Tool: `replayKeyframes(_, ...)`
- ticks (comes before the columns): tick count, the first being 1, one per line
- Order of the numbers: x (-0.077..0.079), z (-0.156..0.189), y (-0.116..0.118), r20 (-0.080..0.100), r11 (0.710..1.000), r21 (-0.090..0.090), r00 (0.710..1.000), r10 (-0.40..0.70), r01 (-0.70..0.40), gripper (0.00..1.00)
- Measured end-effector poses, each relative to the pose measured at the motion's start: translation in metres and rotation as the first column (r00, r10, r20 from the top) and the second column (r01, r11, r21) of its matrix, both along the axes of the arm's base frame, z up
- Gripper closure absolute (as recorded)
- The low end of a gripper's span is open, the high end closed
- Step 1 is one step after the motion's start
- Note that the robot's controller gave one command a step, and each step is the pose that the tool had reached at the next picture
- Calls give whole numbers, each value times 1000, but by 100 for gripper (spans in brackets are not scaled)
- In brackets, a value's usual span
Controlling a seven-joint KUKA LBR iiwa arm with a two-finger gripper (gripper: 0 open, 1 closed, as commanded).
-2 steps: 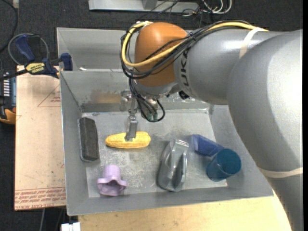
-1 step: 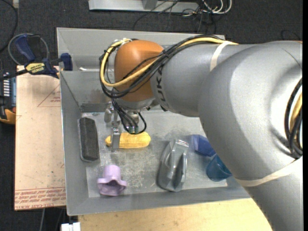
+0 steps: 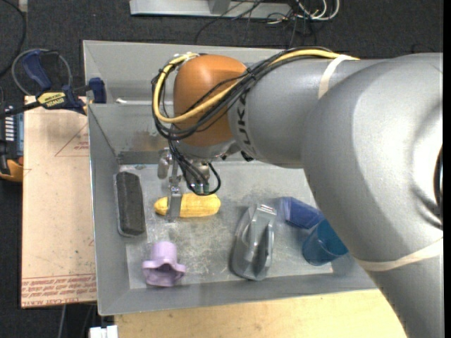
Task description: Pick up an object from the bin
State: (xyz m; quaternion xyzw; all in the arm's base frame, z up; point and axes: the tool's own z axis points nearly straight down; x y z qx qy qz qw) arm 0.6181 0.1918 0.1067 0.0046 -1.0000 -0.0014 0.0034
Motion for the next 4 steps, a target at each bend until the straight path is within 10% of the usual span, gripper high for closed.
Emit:
replayKeyframes(2,-24,-23,-45,2,1000,0,1000,-9,9,0)
replayKeyframes(3,13,-37,-55,4,999,1,999,-39,39,100)
replayKeyframes(4,13,-37,-55,4,999,2,999,-40,40,100)
